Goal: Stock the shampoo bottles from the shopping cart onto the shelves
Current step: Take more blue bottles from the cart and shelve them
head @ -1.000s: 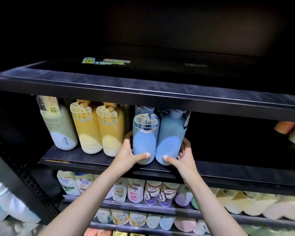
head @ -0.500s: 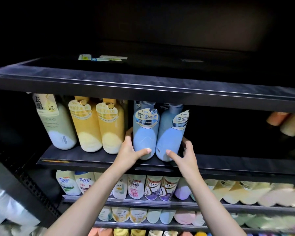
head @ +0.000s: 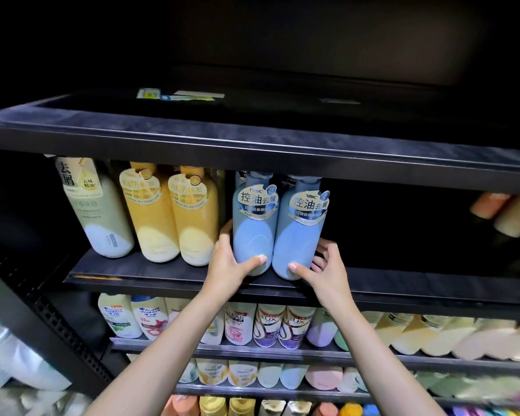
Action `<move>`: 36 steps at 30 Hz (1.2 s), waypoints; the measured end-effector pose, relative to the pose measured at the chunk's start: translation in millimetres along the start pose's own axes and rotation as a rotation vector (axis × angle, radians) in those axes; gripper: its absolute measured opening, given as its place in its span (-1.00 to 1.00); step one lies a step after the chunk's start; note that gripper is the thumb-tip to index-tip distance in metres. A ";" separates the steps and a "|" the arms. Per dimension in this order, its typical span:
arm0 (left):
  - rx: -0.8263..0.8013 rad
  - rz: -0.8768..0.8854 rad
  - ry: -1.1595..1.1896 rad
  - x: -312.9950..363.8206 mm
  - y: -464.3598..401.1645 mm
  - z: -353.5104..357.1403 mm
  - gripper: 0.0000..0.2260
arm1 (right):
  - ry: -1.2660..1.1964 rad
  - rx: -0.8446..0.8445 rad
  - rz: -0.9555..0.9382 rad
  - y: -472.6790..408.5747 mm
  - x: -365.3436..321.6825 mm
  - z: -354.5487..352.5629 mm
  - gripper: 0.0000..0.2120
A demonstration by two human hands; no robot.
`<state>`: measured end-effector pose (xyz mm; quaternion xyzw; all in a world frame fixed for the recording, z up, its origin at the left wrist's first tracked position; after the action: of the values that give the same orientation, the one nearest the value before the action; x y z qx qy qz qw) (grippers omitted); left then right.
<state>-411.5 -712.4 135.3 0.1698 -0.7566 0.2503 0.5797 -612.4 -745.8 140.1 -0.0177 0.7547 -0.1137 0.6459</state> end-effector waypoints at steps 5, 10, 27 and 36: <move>0.090 0.021 -0.040 -1.8 7.5 2.6 -0.29 | -0.033 -0.030 0.012 -2.7 -1.3 2.8 -0.51; 0.197 0.034 -0.040 -2.2 18.0 6.6 -0.40 | -0.039 -0.040 0.043 -5.3 3.9 6.3 -0.49; 0.363 0.027 -0.239 5.9 15.4 8.1 -0.62 | 0.060 -0.007 0.034 -17.4 13.9 24.6 -0.47; 0.204 -0.001 -0.306 2.8 40.4 -13.2 -0.47 | 0.293 0.166 -0.196 18.6 -4.7 17.0 -0.44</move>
<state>-423.9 -671.8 133.4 0.2642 -0.8066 0.2969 0.4376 -592.8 -729.4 138.7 -0.0212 0.8233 -0.2392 0.5144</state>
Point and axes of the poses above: each hand's wrist, its own y-axis away from the middle knuckle, its own z-axis out of the palm, x = y × z, the point moved 2 cm from there along -y, towards the middle knuckle, and after that the axes turned 15 degrees about x, right-handed, at the moved point
